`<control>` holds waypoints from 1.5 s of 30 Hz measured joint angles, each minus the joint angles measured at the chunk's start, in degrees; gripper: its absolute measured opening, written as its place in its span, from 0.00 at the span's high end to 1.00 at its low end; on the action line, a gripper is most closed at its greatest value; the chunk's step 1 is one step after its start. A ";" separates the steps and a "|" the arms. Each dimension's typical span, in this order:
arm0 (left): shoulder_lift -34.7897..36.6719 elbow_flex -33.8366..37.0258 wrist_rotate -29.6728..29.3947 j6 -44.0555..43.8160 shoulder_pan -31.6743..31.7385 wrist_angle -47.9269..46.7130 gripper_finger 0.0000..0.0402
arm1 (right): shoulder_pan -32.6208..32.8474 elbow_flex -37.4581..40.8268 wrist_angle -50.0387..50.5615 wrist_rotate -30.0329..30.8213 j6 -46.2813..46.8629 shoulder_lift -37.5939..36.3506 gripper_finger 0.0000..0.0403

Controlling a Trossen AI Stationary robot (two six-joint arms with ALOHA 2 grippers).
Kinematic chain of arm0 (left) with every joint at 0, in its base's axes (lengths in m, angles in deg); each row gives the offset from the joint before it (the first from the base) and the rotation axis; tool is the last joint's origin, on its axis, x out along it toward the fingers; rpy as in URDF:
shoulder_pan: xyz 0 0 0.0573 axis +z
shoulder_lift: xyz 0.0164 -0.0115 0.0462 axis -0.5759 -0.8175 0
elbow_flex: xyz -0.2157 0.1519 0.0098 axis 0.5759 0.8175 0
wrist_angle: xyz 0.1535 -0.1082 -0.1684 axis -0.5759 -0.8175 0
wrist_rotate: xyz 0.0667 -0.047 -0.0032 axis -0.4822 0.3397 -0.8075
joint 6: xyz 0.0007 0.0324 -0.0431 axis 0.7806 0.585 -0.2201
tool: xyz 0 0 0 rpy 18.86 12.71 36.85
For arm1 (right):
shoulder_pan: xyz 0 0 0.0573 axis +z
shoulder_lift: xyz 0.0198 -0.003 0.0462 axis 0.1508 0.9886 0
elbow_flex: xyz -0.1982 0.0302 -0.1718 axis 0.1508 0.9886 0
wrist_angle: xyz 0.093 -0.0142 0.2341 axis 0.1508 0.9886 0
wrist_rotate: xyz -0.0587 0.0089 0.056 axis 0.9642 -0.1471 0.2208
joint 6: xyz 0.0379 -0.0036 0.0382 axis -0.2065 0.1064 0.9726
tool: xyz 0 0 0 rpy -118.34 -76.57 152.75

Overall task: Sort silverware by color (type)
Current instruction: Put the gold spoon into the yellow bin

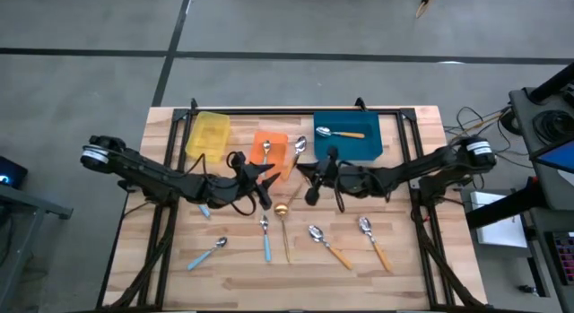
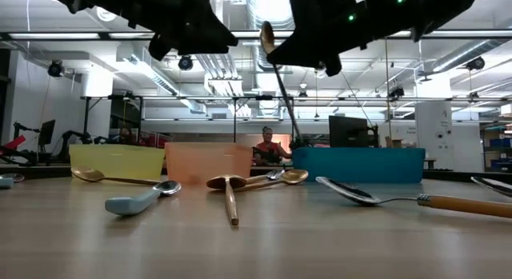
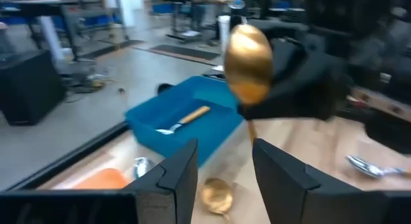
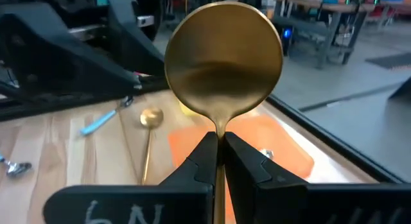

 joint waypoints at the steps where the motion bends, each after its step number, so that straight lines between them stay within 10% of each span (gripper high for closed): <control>1: 0.02 0.00 -0.13 0.06 0.00 0.54 0.67 | 0.00 -0.01 -1.95 0.02 -0.55 0.91 0.97; 28: 0.11 -0.04 -7.03 2.53 -0.58 4.99 0.57 | 0.35 -17.23 -8.30 4.72 -12.10 17.08 0.97; 40: 0.04 -0.04 -11.50 2.77 -1.60 4.35 0.96 | 0.35 -17.64 -7.60 5.26 -11.98 17.19 0.97; 45: 0.04 -0.04 -11.47 2.19 -1.62 4.44 0.99 | 0.35 -17.72 -7.05 4.99 -11.21 17.19 0.97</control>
